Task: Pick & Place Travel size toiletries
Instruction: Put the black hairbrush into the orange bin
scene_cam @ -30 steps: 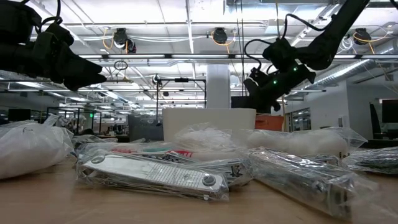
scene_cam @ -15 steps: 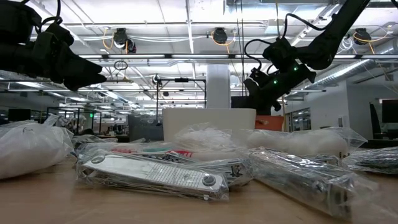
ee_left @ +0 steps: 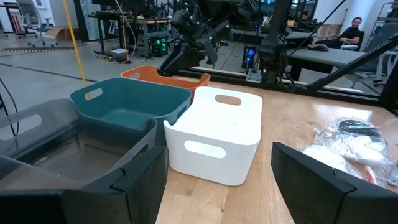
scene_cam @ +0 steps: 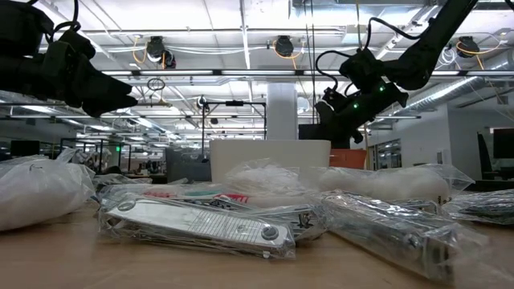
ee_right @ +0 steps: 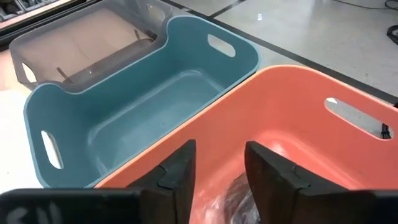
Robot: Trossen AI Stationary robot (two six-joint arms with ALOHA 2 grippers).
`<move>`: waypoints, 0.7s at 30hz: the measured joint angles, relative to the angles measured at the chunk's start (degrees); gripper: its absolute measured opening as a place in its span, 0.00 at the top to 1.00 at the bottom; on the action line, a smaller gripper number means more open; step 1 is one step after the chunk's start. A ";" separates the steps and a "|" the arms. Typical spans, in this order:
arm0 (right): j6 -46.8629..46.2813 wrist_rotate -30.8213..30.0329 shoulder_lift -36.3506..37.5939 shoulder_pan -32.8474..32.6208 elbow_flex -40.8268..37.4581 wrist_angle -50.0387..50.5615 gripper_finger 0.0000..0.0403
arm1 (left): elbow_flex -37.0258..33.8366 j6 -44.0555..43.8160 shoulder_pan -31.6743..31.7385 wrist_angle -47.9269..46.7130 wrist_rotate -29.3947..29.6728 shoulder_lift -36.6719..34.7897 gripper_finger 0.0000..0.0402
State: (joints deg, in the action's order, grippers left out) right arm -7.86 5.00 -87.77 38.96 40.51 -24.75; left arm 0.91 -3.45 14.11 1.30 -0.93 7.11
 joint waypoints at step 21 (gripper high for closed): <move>2.58 -2.43 23.71 -44.48 -0.06 21.33 0.69 | 0.00 0.00 0.00 0.00 0.00 0.01 0.32</move>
State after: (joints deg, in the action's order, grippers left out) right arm -5.28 2.57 -64.05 -5.52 40.45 -3.42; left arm 0.91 -3.45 14.11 1.30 -0.93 7.11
